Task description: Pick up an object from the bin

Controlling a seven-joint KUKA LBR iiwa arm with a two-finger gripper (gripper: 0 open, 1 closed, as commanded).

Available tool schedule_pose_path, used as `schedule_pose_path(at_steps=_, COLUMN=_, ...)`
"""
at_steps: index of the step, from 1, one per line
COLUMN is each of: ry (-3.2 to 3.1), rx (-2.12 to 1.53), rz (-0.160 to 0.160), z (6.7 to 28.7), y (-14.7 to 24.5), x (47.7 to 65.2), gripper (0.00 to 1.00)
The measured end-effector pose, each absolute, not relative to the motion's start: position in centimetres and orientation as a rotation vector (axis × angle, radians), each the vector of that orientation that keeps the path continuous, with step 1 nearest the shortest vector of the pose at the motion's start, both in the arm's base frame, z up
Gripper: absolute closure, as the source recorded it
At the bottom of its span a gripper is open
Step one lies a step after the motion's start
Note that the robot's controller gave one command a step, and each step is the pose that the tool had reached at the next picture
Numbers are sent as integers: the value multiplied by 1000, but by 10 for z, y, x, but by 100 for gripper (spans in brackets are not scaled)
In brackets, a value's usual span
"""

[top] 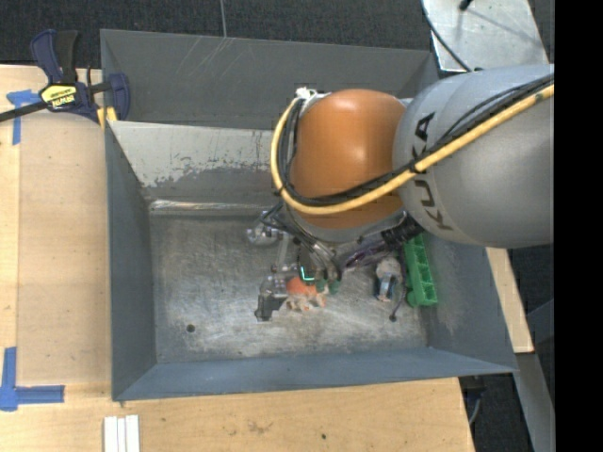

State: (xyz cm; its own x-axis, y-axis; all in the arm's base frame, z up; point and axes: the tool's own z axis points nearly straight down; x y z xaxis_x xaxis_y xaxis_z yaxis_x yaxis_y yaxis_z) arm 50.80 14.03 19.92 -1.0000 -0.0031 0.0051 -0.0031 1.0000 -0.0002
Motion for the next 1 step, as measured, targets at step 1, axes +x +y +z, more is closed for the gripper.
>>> schedule_pose_path(at_steps=1, ry=-3144, rx=0, rz=-2, z=203, y=140, x=510, gripper=0)
